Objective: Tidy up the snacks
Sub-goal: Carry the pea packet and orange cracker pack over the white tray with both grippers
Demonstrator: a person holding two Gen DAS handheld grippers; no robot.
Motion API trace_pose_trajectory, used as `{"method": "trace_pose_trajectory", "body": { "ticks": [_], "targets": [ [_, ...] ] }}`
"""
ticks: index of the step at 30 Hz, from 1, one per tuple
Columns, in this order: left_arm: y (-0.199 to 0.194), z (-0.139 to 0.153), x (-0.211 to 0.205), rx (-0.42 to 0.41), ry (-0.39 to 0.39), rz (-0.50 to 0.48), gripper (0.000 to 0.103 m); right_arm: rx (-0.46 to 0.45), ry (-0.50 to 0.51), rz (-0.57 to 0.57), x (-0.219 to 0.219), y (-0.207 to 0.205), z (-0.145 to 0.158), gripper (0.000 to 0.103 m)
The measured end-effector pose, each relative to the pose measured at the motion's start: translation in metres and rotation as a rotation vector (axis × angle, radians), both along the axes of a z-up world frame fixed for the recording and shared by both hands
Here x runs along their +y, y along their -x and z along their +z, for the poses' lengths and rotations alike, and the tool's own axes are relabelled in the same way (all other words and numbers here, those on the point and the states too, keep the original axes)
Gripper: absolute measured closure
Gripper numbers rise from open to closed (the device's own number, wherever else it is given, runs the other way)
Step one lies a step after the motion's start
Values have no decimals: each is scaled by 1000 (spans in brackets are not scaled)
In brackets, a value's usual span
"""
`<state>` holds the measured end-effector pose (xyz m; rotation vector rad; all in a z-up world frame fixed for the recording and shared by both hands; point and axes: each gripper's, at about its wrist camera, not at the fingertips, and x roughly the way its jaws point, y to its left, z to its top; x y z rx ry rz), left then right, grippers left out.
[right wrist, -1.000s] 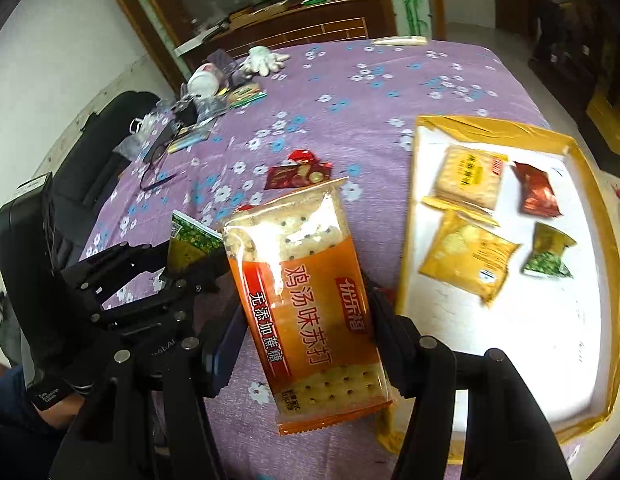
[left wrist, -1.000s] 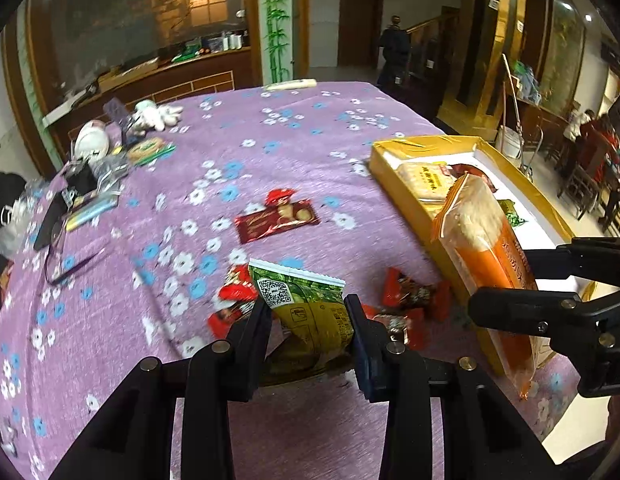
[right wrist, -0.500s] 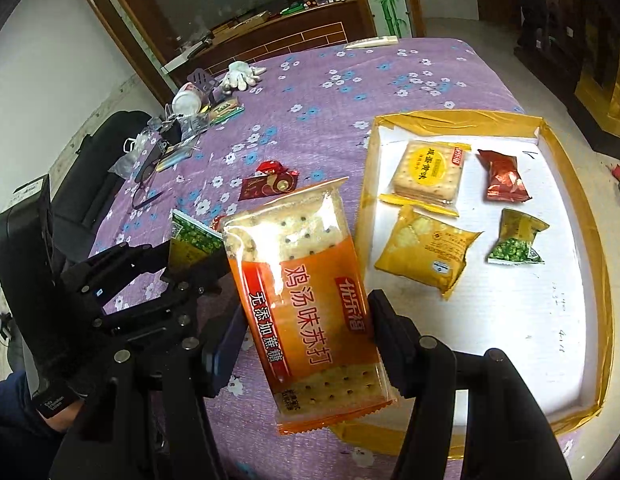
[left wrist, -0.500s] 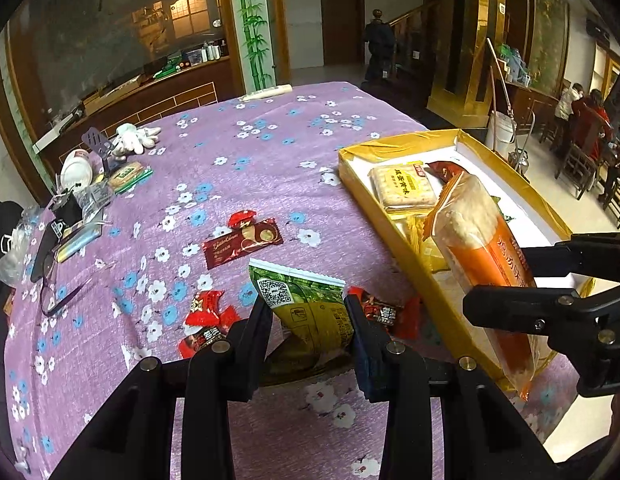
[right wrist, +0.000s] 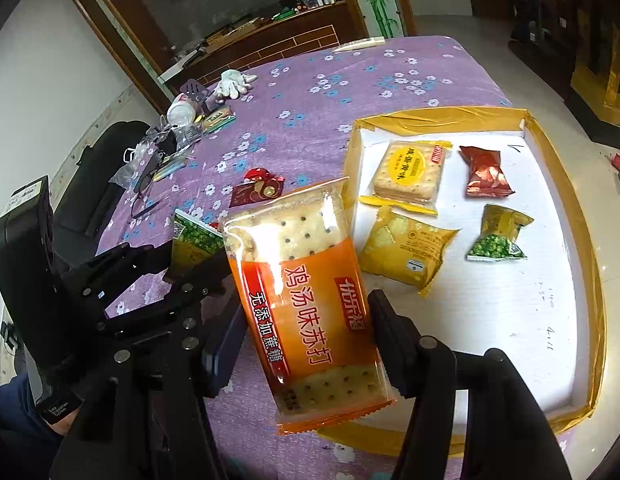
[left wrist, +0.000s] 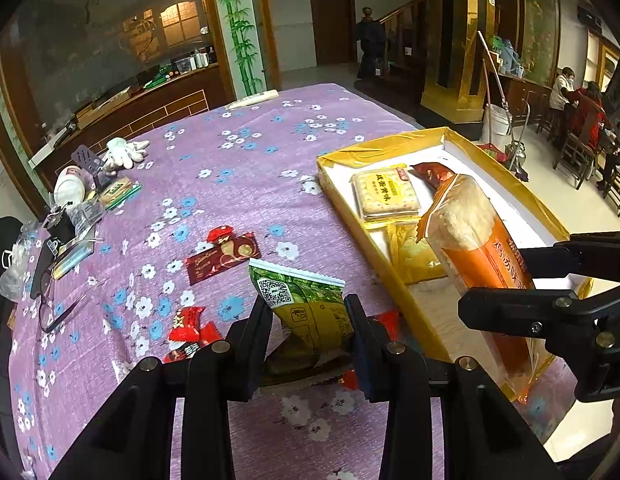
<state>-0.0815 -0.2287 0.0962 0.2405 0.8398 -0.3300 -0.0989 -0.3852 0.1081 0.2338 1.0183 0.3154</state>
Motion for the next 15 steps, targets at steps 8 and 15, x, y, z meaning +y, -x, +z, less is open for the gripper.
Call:
{"method": "trace_pose_trajectory", "body": {
  "ticks": [8,15],
  "targets": [
    [-1,-1,-14,2,-3,-29,65,5,-9,-31,-16,1,-2,44],
    [-4,-1,-29,1,-5,-61,65,11,-16,-69,-33,4,-4,44]
  ]
}}
